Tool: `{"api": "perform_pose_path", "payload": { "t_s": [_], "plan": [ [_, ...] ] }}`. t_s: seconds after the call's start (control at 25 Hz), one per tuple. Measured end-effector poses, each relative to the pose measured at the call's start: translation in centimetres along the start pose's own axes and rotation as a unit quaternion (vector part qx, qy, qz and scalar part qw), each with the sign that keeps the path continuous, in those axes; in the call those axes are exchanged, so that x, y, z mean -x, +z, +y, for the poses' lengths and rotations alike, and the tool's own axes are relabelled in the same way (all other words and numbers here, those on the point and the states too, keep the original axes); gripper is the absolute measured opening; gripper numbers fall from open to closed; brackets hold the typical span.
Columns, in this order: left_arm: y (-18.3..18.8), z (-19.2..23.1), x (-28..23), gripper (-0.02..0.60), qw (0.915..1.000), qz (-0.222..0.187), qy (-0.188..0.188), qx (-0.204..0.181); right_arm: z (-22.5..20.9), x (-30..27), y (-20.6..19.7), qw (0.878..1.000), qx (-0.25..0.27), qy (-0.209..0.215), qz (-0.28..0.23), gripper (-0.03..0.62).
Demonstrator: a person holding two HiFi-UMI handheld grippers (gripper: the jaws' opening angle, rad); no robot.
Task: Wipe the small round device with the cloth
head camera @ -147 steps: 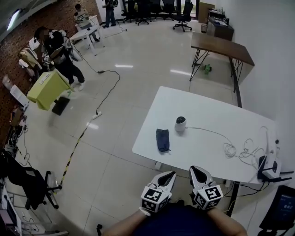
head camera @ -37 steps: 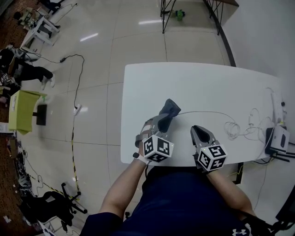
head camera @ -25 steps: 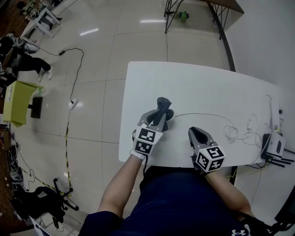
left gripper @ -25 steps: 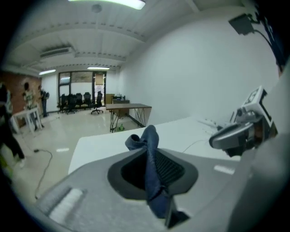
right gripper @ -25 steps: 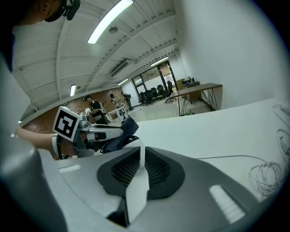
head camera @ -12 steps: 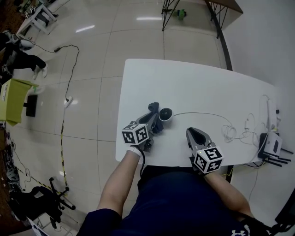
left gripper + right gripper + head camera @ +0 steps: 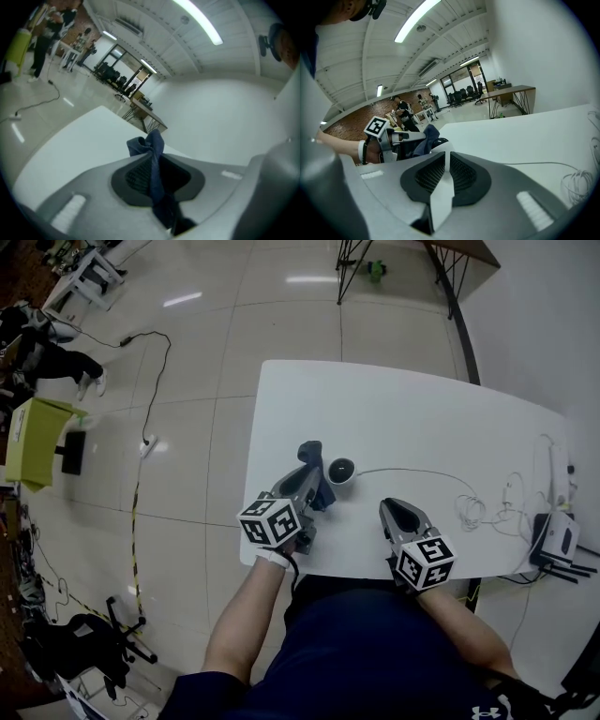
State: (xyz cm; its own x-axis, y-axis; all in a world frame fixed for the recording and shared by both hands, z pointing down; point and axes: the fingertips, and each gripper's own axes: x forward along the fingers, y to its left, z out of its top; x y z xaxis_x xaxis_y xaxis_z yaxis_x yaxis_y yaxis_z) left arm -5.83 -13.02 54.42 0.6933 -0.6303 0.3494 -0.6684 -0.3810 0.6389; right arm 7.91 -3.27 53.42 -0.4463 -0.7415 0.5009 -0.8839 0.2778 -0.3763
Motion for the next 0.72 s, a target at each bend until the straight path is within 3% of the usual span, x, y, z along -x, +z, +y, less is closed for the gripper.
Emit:
{"api": "perform_pose_path", "payload": {
  "t_s": [0.08,0.16,0.2,0.28,0.32,0.36,0.44,0.72],
  "plan": [
    [1.0,-3.0,0.4,0.057,0.9974,0.005,-0.004,-0.072,0.2,-0.1,0.0,1.000,0.000,0.006,-0.001,0.038],
    [0.9,-5.7,0.4,0.057,0.9852,0.023,0.004,-0.170,0.6,-0.1,0.1,1.000,0.001,0.013,-0.002,0.038],
    [0.4,-6.7,0.1,0.057,0.9731,0.033,0.015,-0.228,0.7,-0.1,0.2,1.000,0.001,0.016,-0.003,0.038],
    [-1.1,-8.0,-0.8,0.057,0.9401,0.052,0.044,-0.334,0.5,0.0,0.3,1.000,0.001,0.019,-0.005,0.038],
    [-1.9,-8.5,-1.2,0.057,0.9263,0.059,0.056,-0.368,0.4,0.1,0.3,1.000,0.000,0.019,-0.005,0.037],
    [-2.5,-8.8,-1.6,0.057,0.9183,0.063,0.065,-0.385,0.2,0.3,0.2,1.000,-0.001,0.018,-0.005,0.037],
    [-3.4,-9.0,-2.0,0.057,0.9193,0.060,0.078,-0.381,-0.3,0.8,0.1,1.000,-0.002,0.016,-0.004,0.035],
    [-2.8,-7.8,-1.2,0.057,0.9528,-0.018,0.116,-0.280,-2.1,1.2,-0.5,1.000,0.003,0.022,0.012,0.035]
  ]
}}
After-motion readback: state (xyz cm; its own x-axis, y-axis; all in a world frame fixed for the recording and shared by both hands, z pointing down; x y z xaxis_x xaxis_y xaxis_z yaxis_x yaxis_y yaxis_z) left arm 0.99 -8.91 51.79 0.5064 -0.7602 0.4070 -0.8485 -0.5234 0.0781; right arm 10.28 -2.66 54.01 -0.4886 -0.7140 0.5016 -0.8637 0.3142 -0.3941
